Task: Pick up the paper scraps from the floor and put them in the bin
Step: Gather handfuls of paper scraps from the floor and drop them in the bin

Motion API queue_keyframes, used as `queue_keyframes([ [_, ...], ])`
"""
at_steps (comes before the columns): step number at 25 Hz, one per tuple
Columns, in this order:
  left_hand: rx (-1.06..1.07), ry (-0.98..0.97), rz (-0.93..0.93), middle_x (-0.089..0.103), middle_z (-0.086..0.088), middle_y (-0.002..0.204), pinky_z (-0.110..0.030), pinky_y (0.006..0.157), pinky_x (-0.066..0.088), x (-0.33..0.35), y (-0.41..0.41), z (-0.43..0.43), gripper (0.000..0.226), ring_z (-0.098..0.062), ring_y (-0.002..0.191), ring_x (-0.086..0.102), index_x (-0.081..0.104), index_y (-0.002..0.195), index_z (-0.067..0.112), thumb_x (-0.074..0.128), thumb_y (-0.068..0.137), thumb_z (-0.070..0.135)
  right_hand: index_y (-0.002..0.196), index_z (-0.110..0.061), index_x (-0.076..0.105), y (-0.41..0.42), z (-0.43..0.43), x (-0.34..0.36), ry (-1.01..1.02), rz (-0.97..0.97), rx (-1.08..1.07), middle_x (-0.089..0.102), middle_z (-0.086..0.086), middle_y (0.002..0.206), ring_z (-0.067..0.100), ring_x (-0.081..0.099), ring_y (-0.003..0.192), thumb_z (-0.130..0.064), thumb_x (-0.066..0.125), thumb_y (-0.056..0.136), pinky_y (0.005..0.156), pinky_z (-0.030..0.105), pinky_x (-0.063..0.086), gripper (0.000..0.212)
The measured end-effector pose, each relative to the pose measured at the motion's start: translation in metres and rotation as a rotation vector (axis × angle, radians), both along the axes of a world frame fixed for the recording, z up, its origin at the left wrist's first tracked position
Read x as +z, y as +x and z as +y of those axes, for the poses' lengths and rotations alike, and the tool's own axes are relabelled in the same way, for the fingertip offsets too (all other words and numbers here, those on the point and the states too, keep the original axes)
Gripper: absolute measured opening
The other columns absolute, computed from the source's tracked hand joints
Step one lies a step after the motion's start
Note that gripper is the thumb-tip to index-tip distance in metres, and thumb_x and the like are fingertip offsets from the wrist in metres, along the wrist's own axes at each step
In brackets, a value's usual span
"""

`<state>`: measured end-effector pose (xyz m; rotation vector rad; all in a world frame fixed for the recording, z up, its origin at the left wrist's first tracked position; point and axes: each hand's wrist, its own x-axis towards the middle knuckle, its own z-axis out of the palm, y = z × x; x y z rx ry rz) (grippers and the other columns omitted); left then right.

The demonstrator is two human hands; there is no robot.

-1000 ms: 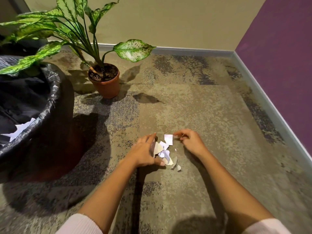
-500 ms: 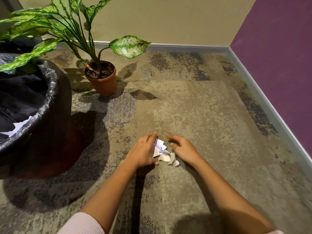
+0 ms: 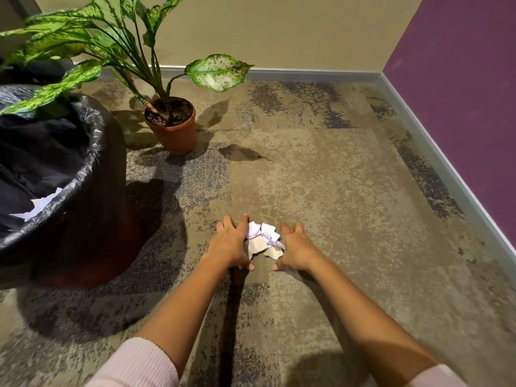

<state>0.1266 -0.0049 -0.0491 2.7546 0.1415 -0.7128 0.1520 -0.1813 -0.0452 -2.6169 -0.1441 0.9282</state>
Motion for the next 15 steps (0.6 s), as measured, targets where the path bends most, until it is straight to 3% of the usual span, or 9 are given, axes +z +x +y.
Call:
queue_keyframes([
  [3, -0.008, -0.028, 0.033, 0.026, -0.017, 0.137, -0.047, 0.101, 0.046, 0.005, 0.007, -0.001, 0.118, -0.035, 0.127, 0.038, 0.02, 0.151, 0.029, 0.092, 0.058, 0.034, 0.151, -0.03, 0.016, 0.007, 0.021, -0.001, 0.024, -0.018, 0.055, 0.007, 0.01, 0.15, 0.04, 0.032, 0.137, -0.021, 0.09, 0.063, 0.11, 0.048, 0.038, 0.115],
  [6, 0.022, -0.109, 0.017, 0.034, -0.015, 0.13, -0.046, 0.095, 0.051, 0.004, 0.011, 0.0, 0.101, -0.036, 0.115, 0.051, 0.035, 0.146, 0.031, 0.091, 0.062, 0.022, 0.141, -0.033, 0.034, 0.011, 0.037, -0.001, 0.052, -0.056, 0.093, 0.013, 0.011, 0.145, 0.04, 0.044, 0.125, -0.019, 0.088, 0.064, 0.102, 0.047, 0.046, 0.095],
  [8, 0.07, -0.162, -0.05, 0.045, -0.013, 0.123, -0.044, 0.093, 0.051, -0.001, 0.011, 0.001, 0.081, -0.035, 0.111, 0.055, 0.046, 0.14, 0.025, 0.085, 0.069, 0.017, 0.136, -0.029, 0.045, 0.012, 0.041, -0.003, 0.08, -0.107, 0.095, 0.02, 0.012, 0.146, 0.038, 0.05, 0.119, -0.019, 0.086, 0.067, 0.099, 0.044, 0.048, 0.081],
  [11, 0.137, -0.192, -0.221, 0.054, -0.006, 0.103, -0.033, 0.078, 0.048, -0.006, 0.004, 0.001, 0.039, -0.031, 0.101, 0.061, 0.065, 0.117, 0.018, 0.075, 0.079, 0.015, 0.13, -0.02, 0.056, 0.008, 0.04, -0.009, 0.107, -0.194, 0.103, 0.03, 0.013, 0.149, 0.037, 0.049, 0.125, -0.019, 0.082, 0.074, 0.1, 0.041, 0.048, 0.062],
  [13, 0.162, -0.172, -0.293, 0.059, -0.007, 0.102, -0.033, 0.075, 0.047, -0.006, 0.0, -0.001, 0.027, -0.03, 0.096, 0.063, 0.071, 0.108, 0.015, 0.072, 0.082, 0.012, 0.124, -0.017, 0.063, 0.002, 0.039, -0.012, 0.097, -0.28, 0.113, 0.039, 0.015, 0.148, 0.036, 0.05, 0.126, -0.014, 0.074, 0.082, 0.1, 0.039, 0.048, 0.044],
  [15, 0.173, -0.155, -0.325, 0.063, -0.008, 0.1, -0.033, 0.074, 0.047, -0.004, -0.002, -0.003, 0.022, -0.029, 0.091, 0.064, 0.074, 0.1, 0.014, 0.065, 0.083, 0.004, 0.104, -0.012, 0.072, -0.003, 0.04, -0.012, 0.115, -0.337, 0.076, 0.058, 0.016, 0.126, 0.036, 0.059, 0.109, -0.013, 0.067, 0.086, 0.085, 0.037, 0.053, 0.019],
])
